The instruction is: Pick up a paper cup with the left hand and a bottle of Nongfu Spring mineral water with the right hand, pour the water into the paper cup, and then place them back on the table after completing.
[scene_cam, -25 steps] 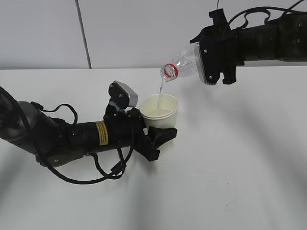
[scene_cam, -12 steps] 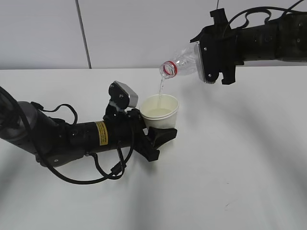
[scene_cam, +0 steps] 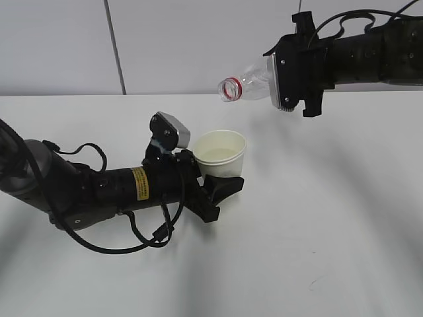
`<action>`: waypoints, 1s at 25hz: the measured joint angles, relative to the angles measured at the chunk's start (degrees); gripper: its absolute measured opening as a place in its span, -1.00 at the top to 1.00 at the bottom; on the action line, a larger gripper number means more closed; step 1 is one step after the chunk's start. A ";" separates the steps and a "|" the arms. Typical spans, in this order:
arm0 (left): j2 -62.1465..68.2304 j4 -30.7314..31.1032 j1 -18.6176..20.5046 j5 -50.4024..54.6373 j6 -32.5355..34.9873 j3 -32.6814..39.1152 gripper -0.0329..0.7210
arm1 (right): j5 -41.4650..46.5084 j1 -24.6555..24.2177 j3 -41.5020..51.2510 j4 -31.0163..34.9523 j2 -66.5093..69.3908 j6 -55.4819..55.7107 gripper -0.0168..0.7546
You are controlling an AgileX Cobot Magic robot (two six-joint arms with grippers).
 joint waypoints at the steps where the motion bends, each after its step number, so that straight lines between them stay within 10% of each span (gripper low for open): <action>1: 0.00 0.00 0.00 0.02 0.00 0.00 -0.14 | 0.00 0.00 0.00 0.00 0.00 0.26 -0.13; 25: 0.00 -2.36 0.00 1.42 0.00 0.00 -0.14 | 0.00 0.00 0.00 0.13 0.00 41.84 -0.13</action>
